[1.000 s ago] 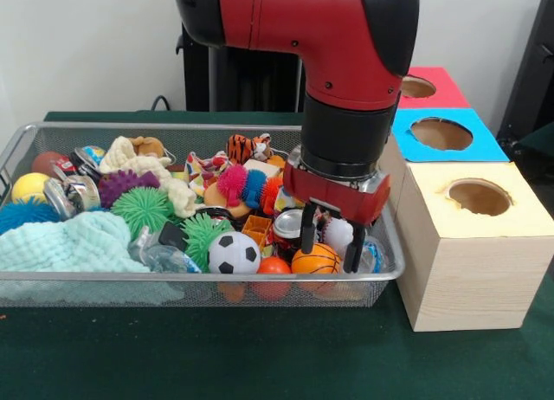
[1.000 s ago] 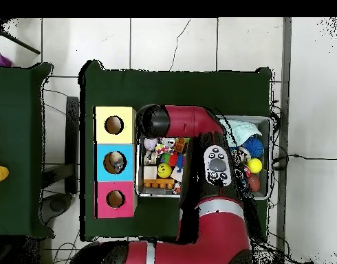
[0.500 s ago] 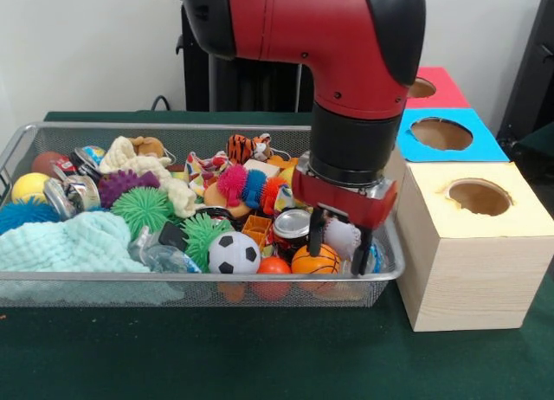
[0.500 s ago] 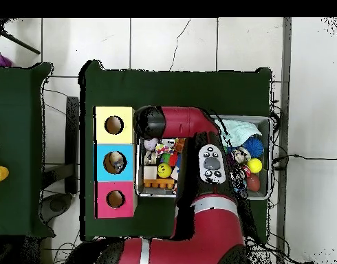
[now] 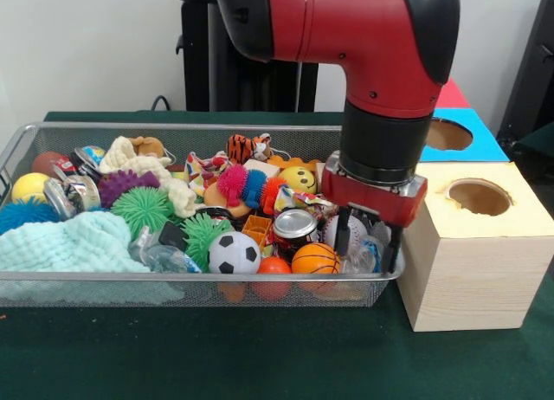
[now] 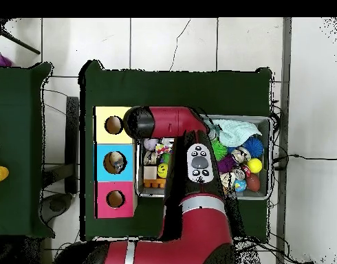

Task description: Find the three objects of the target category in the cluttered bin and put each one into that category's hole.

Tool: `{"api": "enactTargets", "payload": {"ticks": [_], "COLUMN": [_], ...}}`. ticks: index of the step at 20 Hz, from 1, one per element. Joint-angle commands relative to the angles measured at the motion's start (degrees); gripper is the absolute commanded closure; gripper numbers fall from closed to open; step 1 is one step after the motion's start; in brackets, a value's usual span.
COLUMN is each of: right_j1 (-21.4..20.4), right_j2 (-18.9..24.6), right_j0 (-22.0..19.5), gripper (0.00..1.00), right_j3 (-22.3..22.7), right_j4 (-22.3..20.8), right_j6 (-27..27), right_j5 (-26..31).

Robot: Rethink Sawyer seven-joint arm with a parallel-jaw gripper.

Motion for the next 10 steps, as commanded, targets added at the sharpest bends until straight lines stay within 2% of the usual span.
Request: {"api": "enactTargets", "payload": {"ticks": [1, 6, 10], "right_j1": [-1.8, -3.2, -2.4], "right_j2": [2.3, 3.0, 3.3], "right_j0": [0.0, -1.6, -2.2], "gripper": [0.0, 0.0, 0.0], "right_j3": [5.0, 7.5, 7.6], "right_j4": [2.5, 2.7, 2.2], "right_j6": [6.2, 3.8, 2.9], "right_j5": [-0.9, -1.6, -2.8]}}
